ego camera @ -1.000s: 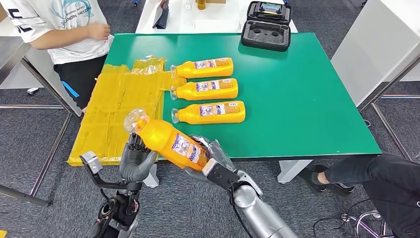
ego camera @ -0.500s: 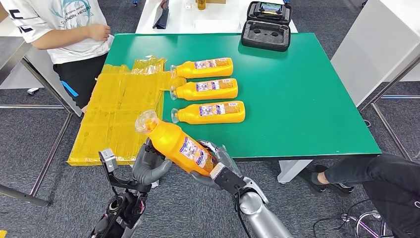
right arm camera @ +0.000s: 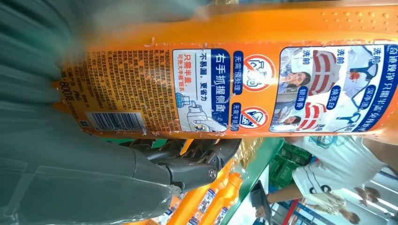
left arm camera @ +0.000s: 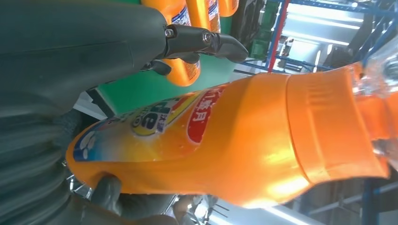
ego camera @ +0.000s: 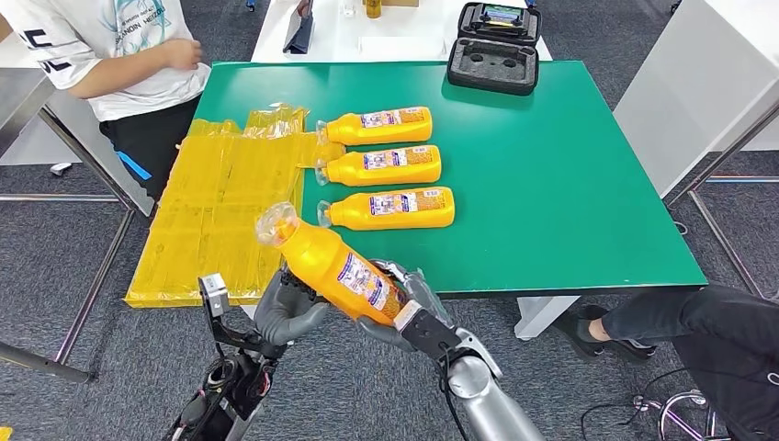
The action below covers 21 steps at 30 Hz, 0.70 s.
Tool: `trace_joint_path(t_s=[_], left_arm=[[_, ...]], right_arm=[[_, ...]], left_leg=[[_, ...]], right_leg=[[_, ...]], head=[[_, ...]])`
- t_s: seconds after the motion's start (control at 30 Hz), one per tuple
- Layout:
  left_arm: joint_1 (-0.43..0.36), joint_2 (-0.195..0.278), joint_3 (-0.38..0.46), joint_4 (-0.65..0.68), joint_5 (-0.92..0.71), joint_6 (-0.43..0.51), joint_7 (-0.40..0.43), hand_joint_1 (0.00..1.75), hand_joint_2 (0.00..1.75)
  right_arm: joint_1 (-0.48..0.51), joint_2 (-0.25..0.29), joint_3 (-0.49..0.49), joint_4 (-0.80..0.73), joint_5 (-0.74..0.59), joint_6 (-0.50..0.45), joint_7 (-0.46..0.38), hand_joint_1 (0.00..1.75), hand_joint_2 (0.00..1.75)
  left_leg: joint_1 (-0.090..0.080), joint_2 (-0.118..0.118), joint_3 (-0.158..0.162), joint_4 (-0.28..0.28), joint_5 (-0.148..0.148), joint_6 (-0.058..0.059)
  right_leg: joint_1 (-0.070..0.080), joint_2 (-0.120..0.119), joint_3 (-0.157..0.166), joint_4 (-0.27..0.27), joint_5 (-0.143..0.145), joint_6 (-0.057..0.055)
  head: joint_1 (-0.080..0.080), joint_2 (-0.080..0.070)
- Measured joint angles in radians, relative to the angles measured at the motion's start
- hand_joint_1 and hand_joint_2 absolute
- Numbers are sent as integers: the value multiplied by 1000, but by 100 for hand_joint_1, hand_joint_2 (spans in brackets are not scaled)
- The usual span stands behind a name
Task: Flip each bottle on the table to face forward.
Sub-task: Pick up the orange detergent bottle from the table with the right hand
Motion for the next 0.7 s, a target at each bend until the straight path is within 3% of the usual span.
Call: trace_joint_path(t_s=[0.7], left_arm=[[-47, -18, -17, 59, 10, -17, 20, 0, 175]], right_arm=[[1, 34, 23, 38, 50, 18, 29, 173, 175]], left_leg=[[0, 0, 0, 0, 0, 0]], right_leg=[[0, 0, 0, 0, 0, 0]], head=[[0, 0]])
